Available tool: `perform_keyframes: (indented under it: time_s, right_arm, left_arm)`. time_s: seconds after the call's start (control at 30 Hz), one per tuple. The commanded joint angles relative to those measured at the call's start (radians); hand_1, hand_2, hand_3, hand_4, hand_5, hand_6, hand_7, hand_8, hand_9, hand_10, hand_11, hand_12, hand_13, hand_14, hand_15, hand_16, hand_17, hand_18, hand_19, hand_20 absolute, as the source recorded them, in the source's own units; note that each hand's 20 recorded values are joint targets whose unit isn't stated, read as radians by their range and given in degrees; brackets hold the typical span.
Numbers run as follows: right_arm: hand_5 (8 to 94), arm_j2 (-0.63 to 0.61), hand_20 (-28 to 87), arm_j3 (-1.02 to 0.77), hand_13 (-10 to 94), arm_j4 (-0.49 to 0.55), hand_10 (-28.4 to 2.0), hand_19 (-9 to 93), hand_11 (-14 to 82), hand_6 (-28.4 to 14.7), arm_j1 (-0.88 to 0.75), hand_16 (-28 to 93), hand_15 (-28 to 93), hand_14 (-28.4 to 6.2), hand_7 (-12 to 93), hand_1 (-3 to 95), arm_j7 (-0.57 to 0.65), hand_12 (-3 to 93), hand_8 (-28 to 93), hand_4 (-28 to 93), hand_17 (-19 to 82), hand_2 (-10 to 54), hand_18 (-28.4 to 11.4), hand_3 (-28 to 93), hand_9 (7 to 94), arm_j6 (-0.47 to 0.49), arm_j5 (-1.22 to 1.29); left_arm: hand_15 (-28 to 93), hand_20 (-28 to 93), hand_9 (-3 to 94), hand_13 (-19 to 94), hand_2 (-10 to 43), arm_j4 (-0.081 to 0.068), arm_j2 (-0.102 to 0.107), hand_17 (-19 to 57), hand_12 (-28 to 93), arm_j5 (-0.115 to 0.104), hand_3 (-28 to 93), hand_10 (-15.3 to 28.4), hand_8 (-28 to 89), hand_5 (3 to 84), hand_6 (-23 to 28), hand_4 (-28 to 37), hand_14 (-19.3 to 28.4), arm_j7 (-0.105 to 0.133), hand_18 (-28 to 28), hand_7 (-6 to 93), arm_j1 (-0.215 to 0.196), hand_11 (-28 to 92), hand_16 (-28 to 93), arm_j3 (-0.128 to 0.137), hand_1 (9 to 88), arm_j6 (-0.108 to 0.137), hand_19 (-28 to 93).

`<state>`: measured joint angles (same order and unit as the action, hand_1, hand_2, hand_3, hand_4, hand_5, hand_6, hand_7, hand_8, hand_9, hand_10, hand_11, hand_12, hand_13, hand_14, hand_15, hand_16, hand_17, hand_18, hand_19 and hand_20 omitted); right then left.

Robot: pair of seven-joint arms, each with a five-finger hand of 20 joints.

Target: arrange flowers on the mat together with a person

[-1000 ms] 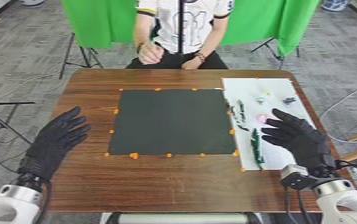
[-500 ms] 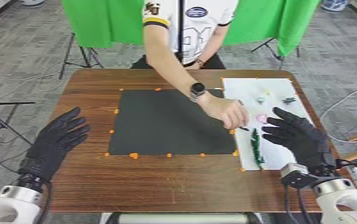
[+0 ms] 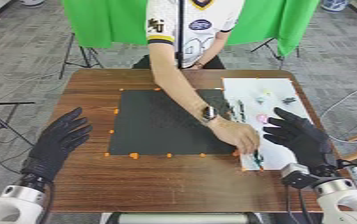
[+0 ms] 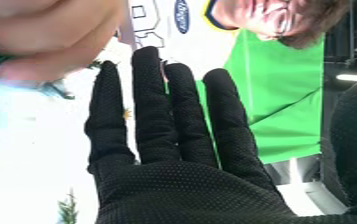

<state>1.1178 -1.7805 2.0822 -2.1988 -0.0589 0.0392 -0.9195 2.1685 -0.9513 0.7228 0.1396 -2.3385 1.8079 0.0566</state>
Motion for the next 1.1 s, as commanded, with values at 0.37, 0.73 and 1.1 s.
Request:
perform_keyframes:
  time_s: [0.37,0.73,1.1]
  right_arm:
    - [40.3,-0.006,25,-0.001,41,0.003,-14.4,56,13.1,-3.4,-0.014,19,29,-12.5,18,12.2,0.005,20.6,-11,-28,13,-2.5,-21.3,81,42.9,0.011,-0.005]
    - [40.2,0.003,25,0.004,41,0.000,-14.4,56,13.2,-3.4,-0.016,19,29,-12.5,18,12.1,0.005,20.6,-11,-28,13,-2.4,-21.4,81,42.9,0.017,-0.007]
    - [40.2,-0.002,25,-0.002,41,0.002,-14.3,56,13.1,-3.3,-0.016,19,29,-12.5,18,12.3,0.004,20.5,-11,-28,13,-2.3,-21.4,81,42.8,0.015,-0.006]
  left_arm:
    - [31,9,24.6,21,-2.0,-0.012,0.003,-8.2,19,-0.004,70,11.2,-10,27.9,2.0,-17.7,14.0,-0.020,21.0,20.8,-0.007,22,2,-0.004,27.7,-0.009,46]
    - [31,9,24.8,21,-2.0,-0.011,0.005,-8.1,18,-0.005,70,11.2,-10,28.0,2.0,-17.7,14.0,-0.017,21.1,20.7,-0.019,22,2,0.004,27.7,-0.010,46]
    - [31,9,24.6,21,-2.1,-0.009,0.002,-8.3,19,-0.006,70,11.2,-10,27.8,2.0,-17.9,13.9,-0.012,21.0,20.8,-0.024,22,2,0.005,27.8,-0.004,46]
